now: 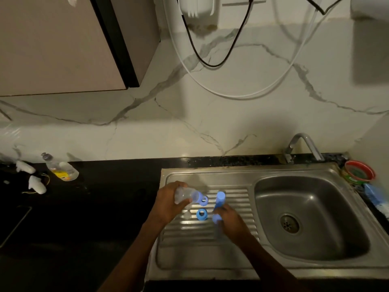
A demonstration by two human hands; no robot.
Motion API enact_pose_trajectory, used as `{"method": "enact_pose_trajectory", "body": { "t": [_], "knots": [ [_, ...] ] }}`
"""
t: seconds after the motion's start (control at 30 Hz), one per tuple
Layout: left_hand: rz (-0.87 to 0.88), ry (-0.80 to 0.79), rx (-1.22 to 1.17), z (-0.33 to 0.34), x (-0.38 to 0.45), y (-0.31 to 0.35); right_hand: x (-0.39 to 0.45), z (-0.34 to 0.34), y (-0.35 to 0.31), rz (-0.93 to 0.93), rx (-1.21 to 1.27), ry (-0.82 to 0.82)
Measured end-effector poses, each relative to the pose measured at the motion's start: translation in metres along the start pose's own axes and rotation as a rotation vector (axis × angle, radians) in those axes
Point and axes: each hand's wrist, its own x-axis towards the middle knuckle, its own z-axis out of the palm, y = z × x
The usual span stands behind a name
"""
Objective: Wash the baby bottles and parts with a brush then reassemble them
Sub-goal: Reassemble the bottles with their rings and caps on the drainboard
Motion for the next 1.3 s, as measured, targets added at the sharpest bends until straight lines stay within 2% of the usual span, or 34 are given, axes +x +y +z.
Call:
{"method": "enact_pose_trajectory", "body": {
  "t": [0.1,0.23,0.3,0.33,0.37,0.4,0.47,0.5,0.53,0.57,0.6,0.67,0.8,0.87,0.9,0.93,0.97,1.07,1.1,1.13,1.17,1.2,1.3],
  "knots": [
    [0.127,0.194,-0.005,-0.032,0.023,0.028,0.025,-0.095,-0.03,-0.031,0.102,0.265],
    [0.367,0.514,0.004,-0.075,0.047,0.103,0.051,-0.239,-0.091,-0.24,0.102,0.942],
    [0.502,0.716,0.001,-0.083,0.046,0.135,0.043,-0.274,-0.118,-0.306,0.071,1.248],
    [0.538,0.756,0.004,-0.079,0.046,0.137,0.04,-0.274,-0.124,-0.319,0.027,1.318],
    [0.531,0.688,0.0,-0.069,0.048,0.128,0.038,-0.263,-0.118,-0.31,-0.008,1.287],
    [0.471,0.508,0.016,-0.057,0.052,0.109,0.038,-0.237,-0.096,-0.253,-0.038,1.122],
    [0.236,0.021,0.217,-0.024,0.052,0.069,0.034,-0.177,-0.04,0.011,-0.026,0.531],
    [0.144,-0.112,0.311,-0.011,0.048,0.05,0.028,-0.154,-0.015,0.094,-0.027,0.311],
    [0.109,-0.122,0.305,-0.005,0.045,0.039,0.027,-0.141,0.007,0.109,-0.037,0.214],
    [0.119,-0.076,0.243,-0.004,0.044,0.035,0.028,-0.14,0.018,0.097,-0.058,0.21],
    [0.169,-0.01,0.199,-0.011,0.05,0.043,0.035,-0.153,0.016,0.071,-0.044,0.274],
    [0.316,0.187,0.188,-0.036,0.064,0.076,0.049,-0.205,-0.031,-0.039,-0.002,0.443],
    [0.562,0.621,0.069,-0.09,0.067,0.161,0.053,-0.318,-0.136,-0.353,-0.051,1.117],
    [0.653,0.787,0.011,-0.097,0.054,0.184,0.035,-0.333,-0.165,-0.44,-0.056,1.406],
    [0.671,0.837,-0.001,-0.091,0.049,0.183,0.03,-0.323,-0.166,-0.44,-0.062,1.478],
    [0.647,0.807,-0.004,-0.076,0.047,0.166,0.027,-0.302,-0.157,-0.408,-0.046,1.457],
    [0.575,0.69,0.007,-0.058,0.047,0.141,0.027,-0.266,-0.134,-0.324,-0.011,1.297],
    [0.219,0.048,0.211,-0.01,0.038,0.063,0.015,-0.164,-0.056,0.03,0.025,0.369],
    [0.142,-0.031,0.254,-0.004,0.033,0.048,0.012,-0.145,-0.035,0.096,-0.005,0.189],
    [0.125,-0.021,0.257,-0.002,0.031,0.044,0.011,-0.143,-0.026,0.124,-0.016,0.107],
    [0.156,0.056,0.238,-0.006,0.034,0.046,0.016,-0.154,-0.026,0.109,-0.002,0.117],
    [0.196,0.148,0.204,-0.018,0.038,0.06,0.025,-0.171,-0.037,0.042,0.012,0.213],
    [0.432,0.476,0.15,-0.071,0.051,0.12,0.04,-0.258,-0.107,-0.228,0.015,0.769]
  ]
}}
